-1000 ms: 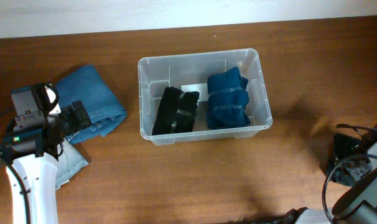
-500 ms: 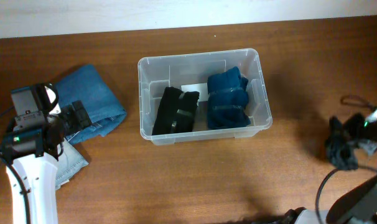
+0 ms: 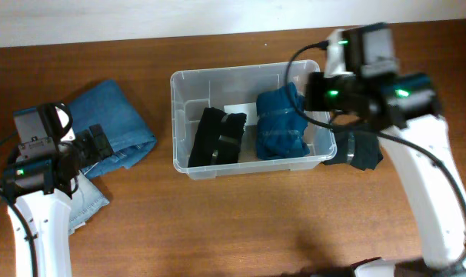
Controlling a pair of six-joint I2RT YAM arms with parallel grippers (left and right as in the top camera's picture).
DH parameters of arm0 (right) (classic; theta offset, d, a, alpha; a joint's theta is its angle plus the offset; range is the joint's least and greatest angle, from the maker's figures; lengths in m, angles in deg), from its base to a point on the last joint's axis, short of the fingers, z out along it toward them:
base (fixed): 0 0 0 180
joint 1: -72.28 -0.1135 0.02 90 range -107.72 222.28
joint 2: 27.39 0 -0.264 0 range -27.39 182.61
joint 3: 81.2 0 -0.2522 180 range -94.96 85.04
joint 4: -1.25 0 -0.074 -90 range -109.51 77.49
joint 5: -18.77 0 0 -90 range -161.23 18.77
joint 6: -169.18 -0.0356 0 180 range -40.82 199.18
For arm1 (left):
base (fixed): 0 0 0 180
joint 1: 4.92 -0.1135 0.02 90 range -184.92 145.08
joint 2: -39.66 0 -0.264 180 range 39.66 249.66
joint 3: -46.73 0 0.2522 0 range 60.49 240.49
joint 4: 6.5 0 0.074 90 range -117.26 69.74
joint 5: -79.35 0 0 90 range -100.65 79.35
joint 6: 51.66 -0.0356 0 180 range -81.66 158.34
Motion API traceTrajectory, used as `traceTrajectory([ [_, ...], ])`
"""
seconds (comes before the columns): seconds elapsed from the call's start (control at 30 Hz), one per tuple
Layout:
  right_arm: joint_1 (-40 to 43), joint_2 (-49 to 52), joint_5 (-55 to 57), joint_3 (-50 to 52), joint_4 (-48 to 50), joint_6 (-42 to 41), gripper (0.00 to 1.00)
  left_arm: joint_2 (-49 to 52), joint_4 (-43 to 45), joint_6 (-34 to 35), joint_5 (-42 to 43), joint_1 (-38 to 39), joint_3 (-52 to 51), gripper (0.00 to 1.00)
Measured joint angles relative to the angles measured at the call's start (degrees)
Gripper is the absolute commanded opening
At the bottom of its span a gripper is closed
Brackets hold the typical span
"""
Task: Pack container
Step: 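Carry the black garment into the box and release it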
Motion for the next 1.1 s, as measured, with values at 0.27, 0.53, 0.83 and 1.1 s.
traceTrajectory([
  [0.27, 20.2, 2.4, 2.3, 0.3, 0.0, 0.0, 0.87, 0.0, 0.0, 0.0, 0.0, 0.0, 0.0, 0.99],
  [0.53, 42.7, 4.1, -14.6, 22.7, 6.7, 8.0, 0.88, 0.0, 0.0, 0.0, 0.0, 0.0, 0.0, 0.99],
  [0.83, 47.1, 6.1, -27.4, 50.2, 32.6, 12.0, 0.90, 0.0, -0.1, 0.0, 0.0, 0.0, 0.0, 0.99],
  [1.1, 47.2, 12.0, -33.6, 50.4, 41.3, 11.6, 0.04, 0.0, -0.2, 0.0, 0.0, 0.0, 0.0, 0.99],
])
